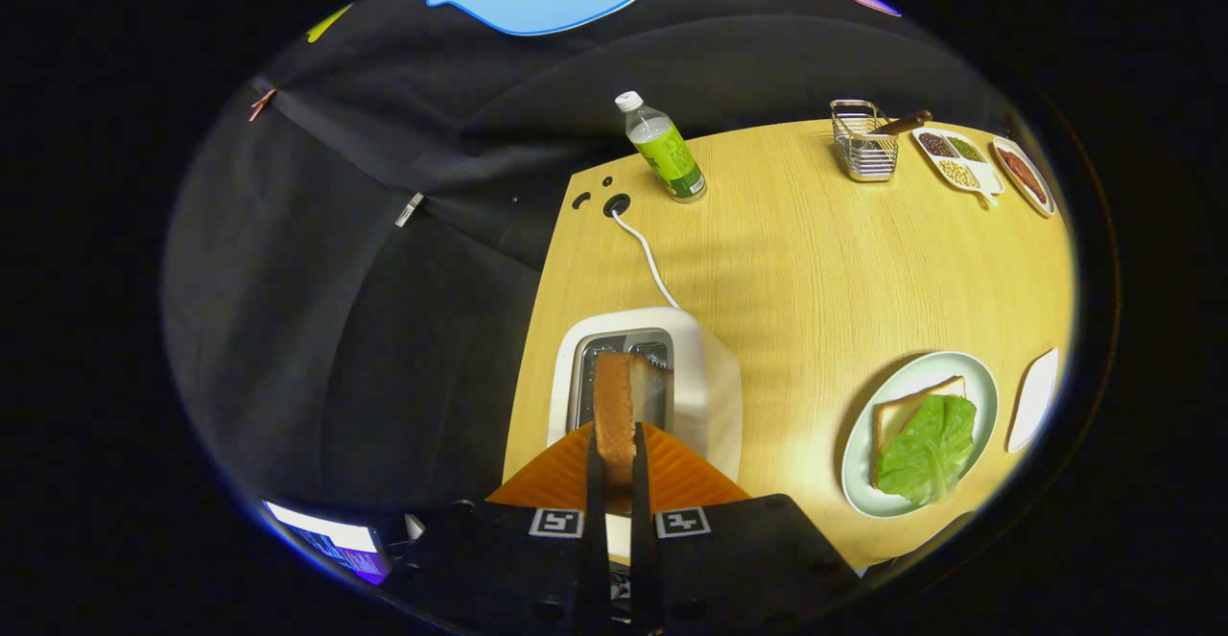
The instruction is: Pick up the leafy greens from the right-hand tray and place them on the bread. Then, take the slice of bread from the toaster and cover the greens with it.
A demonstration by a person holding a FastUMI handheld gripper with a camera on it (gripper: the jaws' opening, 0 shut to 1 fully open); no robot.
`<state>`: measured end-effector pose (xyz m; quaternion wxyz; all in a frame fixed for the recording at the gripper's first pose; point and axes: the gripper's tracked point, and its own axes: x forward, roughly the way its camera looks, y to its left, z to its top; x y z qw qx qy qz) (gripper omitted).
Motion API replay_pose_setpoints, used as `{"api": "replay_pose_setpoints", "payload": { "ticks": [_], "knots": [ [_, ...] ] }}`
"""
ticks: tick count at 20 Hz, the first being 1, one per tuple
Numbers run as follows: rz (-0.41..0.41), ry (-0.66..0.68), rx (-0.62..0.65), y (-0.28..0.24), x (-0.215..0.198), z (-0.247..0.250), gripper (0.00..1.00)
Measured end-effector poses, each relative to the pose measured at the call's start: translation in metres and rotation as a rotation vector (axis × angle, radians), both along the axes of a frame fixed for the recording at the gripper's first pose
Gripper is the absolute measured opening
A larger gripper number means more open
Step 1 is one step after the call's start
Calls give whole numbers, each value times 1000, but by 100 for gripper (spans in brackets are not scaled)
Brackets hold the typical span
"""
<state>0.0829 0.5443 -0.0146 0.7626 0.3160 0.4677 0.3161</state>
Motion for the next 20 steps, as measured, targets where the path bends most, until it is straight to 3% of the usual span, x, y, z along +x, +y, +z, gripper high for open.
{"api": "replay_pose_setpoints", "payload": {
  "ticks": [6,12,16,20],
  "knots": [
    [-11,-85,139,-37,-2,64,13],
    [0,-166,232,-108,-16,104,13],
    [16,-186,224,-156,-21,79,13],
    [-16,-127,179,-199,-17,13,13]
  ]
}}
